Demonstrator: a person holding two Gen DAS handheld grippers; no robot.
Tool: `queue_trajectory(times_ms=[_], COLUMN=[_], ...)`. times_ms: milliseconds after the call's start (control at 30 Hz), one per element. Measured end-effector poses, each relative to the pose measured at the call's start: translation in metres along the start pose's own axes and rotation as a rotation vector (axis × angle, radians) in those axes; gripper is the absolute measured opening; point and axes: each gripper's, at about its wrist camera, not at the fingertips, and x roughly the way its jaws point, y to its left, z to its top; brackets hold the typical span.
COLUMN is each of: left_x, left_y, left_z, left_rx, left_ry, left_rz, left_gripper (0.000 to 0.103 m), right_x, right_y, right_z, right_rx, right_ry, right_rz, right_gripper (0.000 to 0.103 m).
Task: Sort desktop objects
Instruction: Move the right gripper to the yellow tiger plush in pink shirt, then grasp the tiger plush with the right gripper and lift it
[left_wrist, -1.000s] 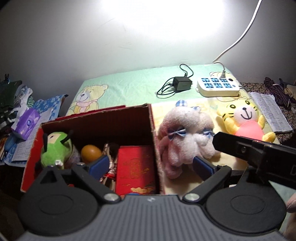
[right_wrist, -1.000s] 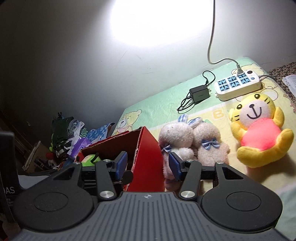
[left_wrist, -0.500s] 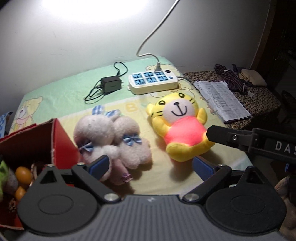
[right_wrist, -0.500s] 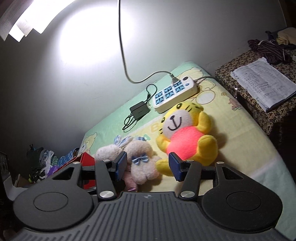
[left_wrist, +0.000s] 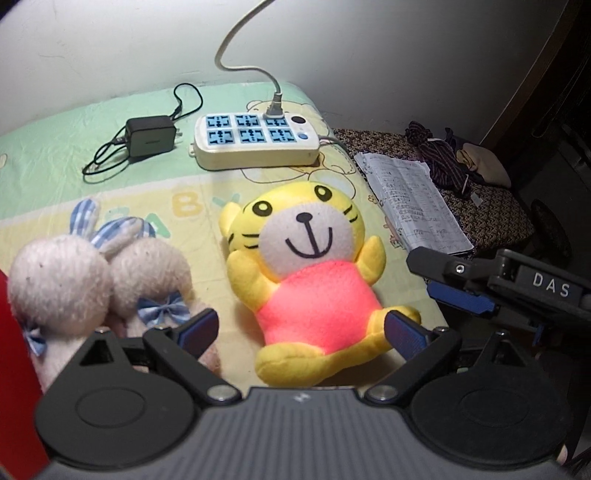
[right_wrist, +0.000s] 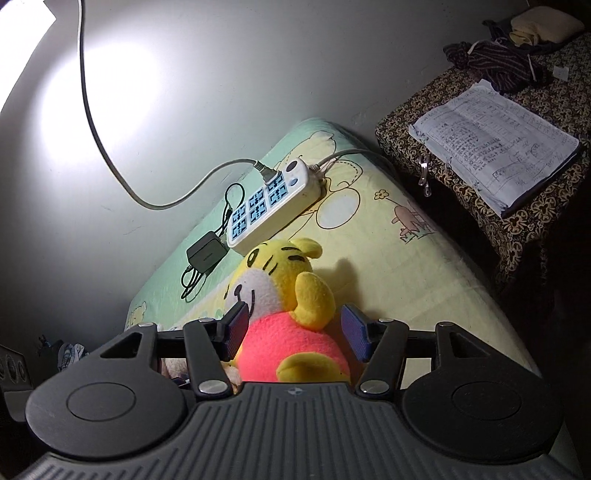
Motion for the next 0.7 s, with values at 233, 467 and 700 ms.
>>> queue_trajectory(times_ms=[233,467,700], left_x=[0.035,0.056,0.071], left_y=[0.010,0.018,0.020], left_z=[0.006,0.009,0.010], left_rx=[-0.048,-0.079,-0.086], left_ry=[0.071,0.124,0.139], left_rz=[-0.030,-0.061,-0.100], left_gripper=[0.095,0.095,0.094], right_x=[0.031,0.058,0.076], right_y=[-0.012,-0.017,-0.024], right_z=[0.007,0.006,0.003], right_rx=[0.036,0.034,0.076], right_ry=[0.063,0.115,0.148], right_rz=[0.066,0.094,0.111], right_gripper=[0.060,0.066,0.067])
